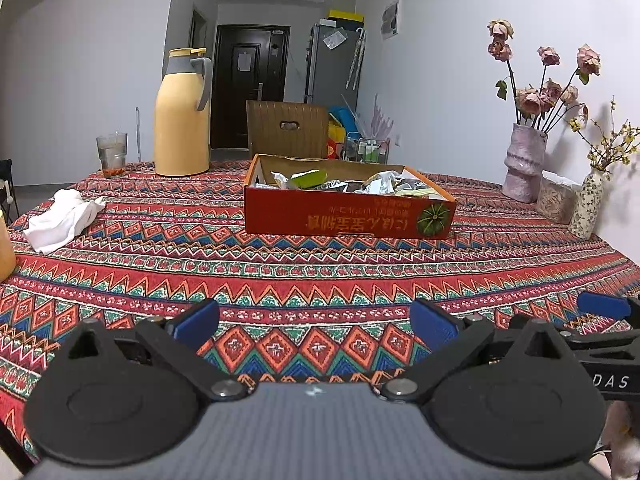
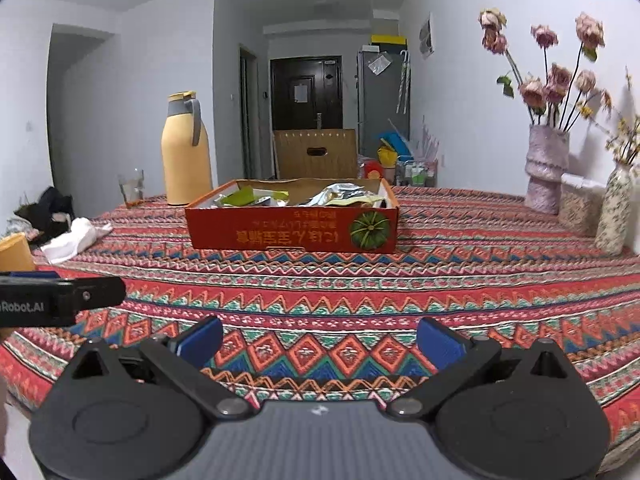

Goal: Organize snacks

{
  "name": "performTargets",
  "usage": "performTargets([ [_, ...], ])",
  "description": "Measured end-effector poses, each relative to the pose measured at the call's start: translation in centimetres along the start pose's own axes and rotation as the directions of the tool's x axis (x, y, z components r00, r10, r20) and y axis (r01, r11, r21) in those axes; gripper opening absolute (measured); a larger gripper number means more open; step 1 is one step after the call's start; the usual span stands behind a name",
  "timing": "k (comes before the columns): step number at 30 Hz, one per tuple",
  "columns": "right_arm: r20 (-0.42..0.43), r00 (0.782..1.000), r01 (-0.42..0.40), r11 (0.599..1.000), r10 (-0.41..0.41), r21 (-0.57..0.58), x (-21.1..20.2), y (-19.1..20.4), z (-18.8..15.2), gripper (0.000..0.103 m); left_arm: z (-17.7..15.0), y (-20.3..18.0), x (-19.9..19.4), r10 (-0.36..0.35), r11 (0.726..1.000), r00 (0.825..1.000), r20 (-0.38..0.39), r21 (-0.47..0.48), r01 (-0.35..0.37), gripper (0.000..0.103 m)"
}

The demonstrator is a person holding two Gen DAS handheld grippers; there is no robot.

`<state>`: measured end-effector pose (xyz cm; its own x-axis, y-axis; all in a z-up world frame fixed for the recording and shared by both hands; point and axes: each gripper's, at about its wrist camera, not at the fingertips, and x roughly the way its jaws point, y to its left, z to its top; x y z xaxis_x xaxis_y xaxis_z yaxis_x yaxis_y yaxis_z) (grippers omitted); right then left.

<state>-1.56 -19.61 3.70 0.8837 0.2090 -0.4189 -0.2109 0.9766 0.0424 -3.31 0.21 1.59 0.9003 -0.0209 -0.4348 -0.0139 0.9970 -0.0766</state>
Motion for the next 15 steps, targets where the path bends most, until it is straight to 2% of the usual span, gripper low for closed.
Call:
performTargets([
  [15, -0.003, 1.000, 0.003, 1.000, -0.003, 0.023, -0.20, -0.66, -0.01, 0.103, -0.44, -0.23, -0.13, -0.006, 1.000, 1.000, -0.012, 0.002, 0.006, 0.103],
])
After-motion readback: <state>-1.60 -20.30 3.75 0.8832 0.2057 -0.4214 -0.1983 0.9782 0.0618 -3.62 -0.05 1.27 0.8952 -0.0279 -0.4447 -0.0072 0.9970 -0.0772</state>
